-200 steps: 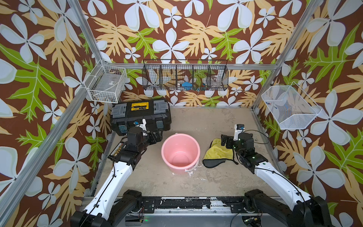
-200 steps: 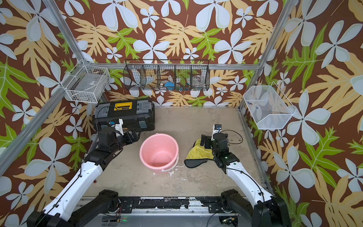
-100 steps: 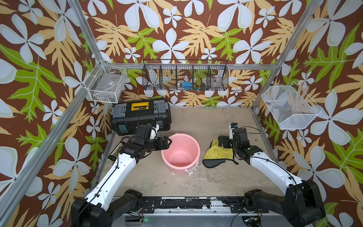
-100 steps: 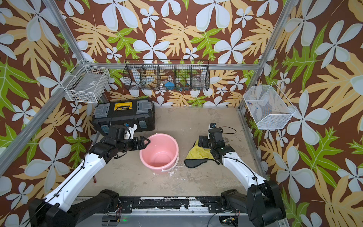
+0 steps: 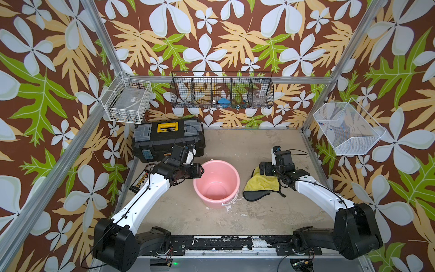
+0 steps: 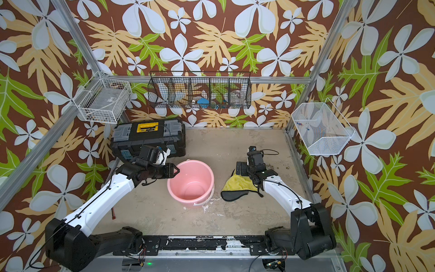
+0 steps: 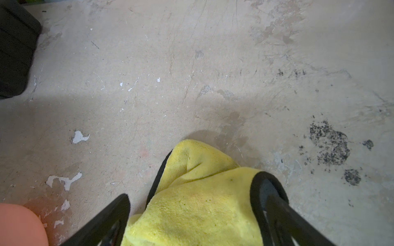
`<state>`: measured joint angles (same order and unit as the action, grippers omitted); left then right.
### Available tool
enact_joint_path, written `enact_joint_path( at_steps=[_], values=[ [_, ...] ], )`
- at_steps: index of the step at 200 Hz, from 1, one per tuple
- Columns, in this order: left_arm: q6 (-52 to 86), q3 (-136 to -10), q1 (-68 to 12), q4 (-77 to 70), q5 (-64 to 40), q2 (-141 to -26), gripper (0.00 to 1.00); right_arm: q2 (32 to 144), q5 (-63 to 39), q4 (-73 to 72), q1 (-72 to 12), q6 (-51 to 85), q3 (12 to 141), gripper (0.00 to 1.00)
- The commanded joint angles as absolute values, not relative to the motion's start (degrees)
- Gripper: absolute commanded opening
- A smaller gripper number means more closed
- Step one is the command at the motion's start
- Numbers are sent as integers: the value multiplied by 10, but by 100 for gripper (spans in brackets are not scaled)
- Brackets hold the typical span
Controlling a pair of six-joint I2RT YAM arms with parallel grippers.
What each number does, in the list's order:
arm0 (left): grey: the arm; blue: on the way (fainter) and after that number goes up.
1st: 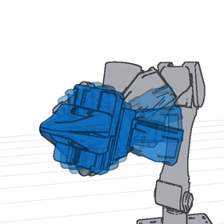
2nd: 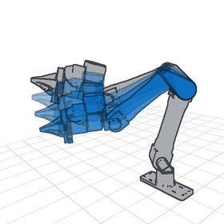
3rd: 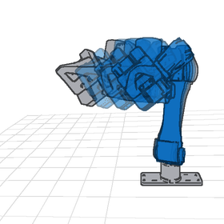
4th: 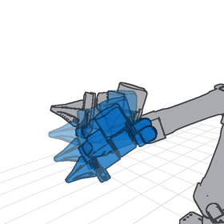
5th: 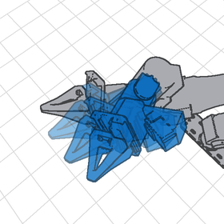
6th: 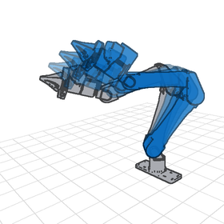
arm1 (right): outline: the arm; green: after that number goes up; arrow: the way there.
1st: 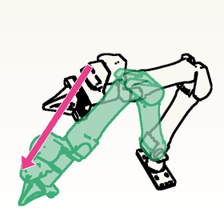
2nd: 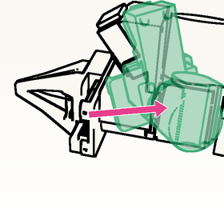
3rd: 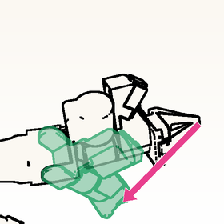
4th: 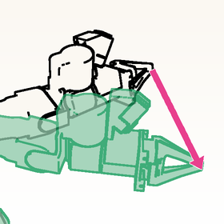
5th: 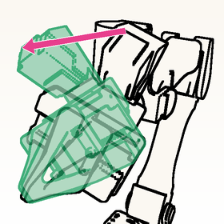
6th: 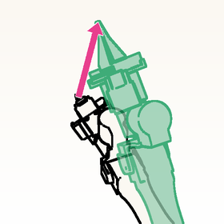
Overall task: Wipe the inside of the bucket with a cloth
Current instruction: Pick up the bucket from the center of the board.
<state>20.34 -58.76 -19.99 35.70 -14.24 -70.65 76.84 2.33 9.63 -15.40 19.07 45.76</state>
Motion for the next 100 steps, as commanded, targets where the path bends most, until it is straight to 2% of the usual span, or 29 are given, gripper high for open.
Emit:
enact_joint_path(
  at_steps=[1,37,80,100],
  values=[
    [184,-598,-203,382,-127,-715,45,768,15,96,-154,198,458,100],
    [177,-599,-210,388,-117,-723,43,768,14,99,-155,197,464,100],
    [175,-606,-219,390,-99,-738,36,768,11,100,-155,196,465,100],
    [174,-608,-223,390,-90,-741,27,774,7,99,-155,197,465,100]
  ],
)
